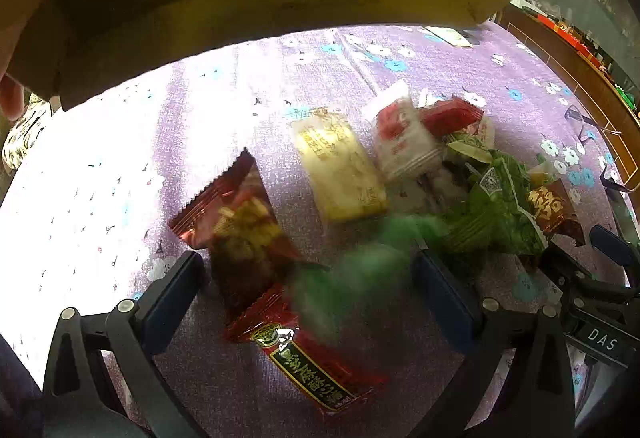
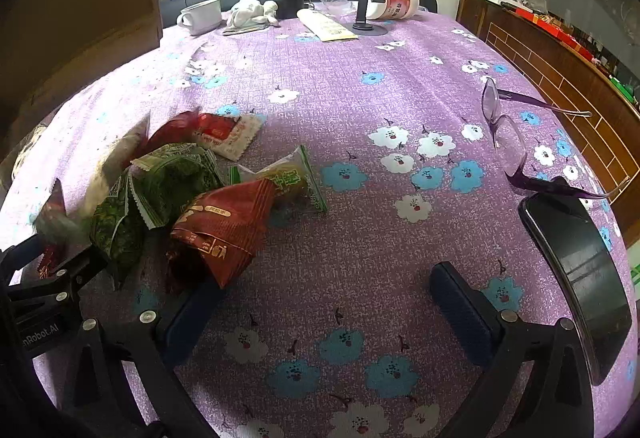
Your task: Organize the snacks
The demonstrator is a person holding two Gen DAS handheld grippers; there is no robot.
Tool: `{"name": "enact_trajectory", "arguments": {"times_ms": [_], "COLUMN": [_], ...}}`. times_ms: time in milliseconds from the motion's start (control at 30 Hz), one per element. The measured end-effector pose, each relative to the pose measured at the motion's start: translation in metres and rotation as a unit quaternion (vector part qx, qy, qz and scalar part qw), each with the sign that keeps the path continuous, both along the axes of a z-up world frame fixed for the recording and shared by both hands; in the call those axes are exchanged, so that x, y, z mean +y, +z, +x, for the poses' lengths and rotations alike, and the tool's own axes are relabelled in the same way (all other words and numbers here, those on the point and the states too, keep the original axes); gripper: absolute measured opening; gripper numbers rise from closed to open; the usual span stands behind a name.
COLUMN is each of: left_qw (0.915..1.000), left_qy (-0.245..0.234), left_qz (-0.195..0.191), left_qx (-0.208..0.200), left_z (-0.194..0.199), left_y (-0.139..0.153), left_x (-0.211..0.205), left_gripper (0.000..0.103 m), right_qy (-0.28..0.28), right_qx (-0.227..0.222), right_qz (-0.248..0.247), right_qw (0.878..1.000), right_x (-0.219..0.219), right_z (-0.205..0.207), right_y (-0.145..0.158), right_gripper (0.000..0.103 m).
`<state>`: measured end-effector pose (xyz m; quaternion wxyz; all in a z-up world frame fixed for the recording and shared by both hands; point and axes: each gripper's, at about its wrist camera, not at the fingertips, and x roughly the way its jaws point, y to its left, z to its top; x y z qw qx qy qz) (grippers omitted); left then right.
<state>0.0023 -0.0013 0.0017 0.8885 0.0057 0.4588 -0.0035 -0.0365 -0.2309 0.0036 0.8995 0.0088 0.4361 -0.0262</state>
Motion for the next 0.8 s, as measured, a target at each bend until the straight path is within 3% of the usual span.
{"name": "enact_trajectory", "arguments": {"times_ms": [800], "left_qw": [1.0000], "left_qy": [0.000], "left_qz": [0.000], "left_qx": [0.000], "left_z": [0.001], "left_y": [0.003], "left_x": [0.012], "left_gripper": [0.103], "right_qy": [0.000], "right_qx": [0.000], "right_qz": [0.000], "right_qw": [1.000], "right_x": [-0.001], "right_z": [0.000], "right_y": [0.000], "right_gripper": [0.103]}}
